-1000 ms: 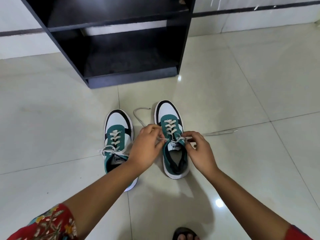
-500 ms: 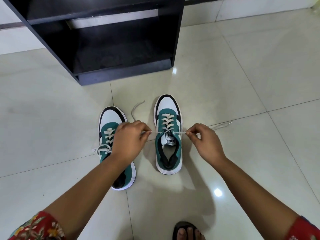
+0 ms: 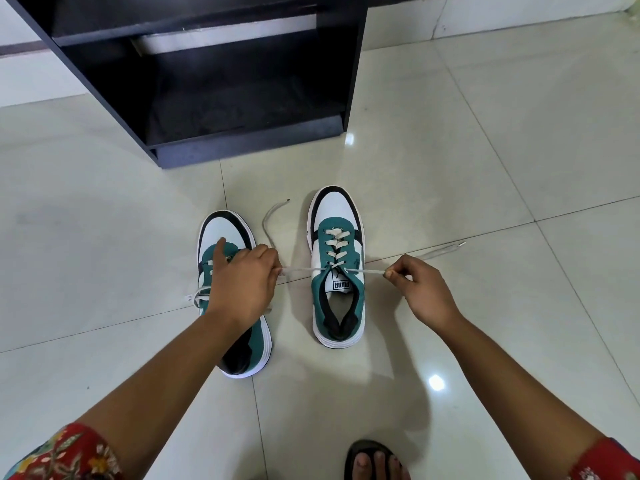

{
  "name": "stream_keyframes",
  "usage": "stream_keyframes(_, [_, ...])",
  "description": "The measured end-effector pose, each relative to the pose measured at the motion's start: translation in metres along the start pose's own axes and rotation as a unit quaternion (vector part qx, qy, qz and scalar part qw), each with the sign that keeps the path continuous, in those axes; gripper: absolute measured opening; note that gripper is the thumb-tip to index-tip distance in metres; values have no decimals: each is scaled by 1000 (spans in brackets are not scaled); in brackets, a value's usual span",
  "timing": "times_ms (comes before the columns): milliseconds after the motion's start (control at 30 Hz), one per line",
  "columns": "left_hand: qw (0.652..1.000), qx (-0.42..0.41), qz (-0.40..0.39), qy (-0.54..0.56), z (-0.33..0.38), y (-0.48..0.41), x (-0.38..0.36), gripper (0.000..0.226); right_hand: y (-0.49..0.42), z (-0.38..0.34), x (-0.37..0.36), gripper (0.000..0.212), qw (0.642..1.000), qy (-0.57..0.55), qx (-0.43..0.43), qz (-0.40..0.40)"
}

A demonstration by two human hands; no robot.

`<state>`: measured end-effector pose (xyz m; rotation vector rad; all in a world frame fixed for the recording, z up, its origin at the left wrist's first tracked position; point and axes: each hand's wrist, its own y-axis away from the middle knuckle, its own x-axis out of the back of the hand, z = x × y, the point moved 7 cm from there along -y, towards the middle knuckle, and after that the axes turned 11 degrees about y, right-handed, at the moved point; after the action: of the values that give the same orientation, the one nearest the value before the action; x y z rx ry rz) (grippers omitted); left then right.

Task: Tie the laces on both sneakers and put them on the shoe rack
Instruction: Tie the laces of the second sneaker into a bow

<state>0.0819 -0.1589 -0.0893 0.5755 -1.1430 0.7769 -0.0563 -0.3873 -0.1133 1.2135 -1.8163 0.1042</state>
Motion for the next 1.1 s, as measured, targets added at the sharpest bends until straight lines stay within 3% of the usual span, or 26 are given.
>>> stream_keyframes(167, [1000, -17, 15, -22, 3, 1, -1, 11, 0, 7, -5, 14, 1000, 0, -1, 3])
stream_keyframes(300, [998, -37, 54, -11, 13, 3, 8, 13, 5, -6, 1, 11, 986, 114, 66, 106])
stream_keyframes(400, [993, -4, 34, 112, 26, 3, 15, 18, 8, -21, 2, 8, 989, 62, 61, 117])
stream_keyframes(467, [951, 49, 25, 305, 32, 3, 13, 13, 10, -31, -3, 6, 992, -9, 60, 109])
stream_keyframes(533, [884, 55, 15, 464, 43, 0, 11, 19, 8, -42, -9, 11, 983, -151, 46, 95])
stream_keyframes(633, [805, 43, -10, 591, 59, -6, 12, 16, 4, -63, -16, 18, 911, -412, 12, 12])
stream_keyframes(700, [777, 36, -16, 628, 62, -8, 15, 15, 3, -80, -16, 14, 883, -468, 19, -39])
stream_keyframes(833, [777, -36, 9, 628, 67, -9, 25, 22, 7, -107, -13, 19, 927, -336, 131, -103])
stream_keyframes(967, [783, -49, 1, 620, 69, -11, 25, 28, 17, -124, -17, 23, 936, -253, 203, -138])
stream_keyframes(1033, [809, -55, -3, 585, 68, -12, 24, 23, 18, -121, -17, 23, 938, -259, 199, -114])
stream_keyframes(1100, [866, -77, 19, 494, 67, -11, 28, 21, 20, -116, -15, 23, 941, -262, 197, -87])
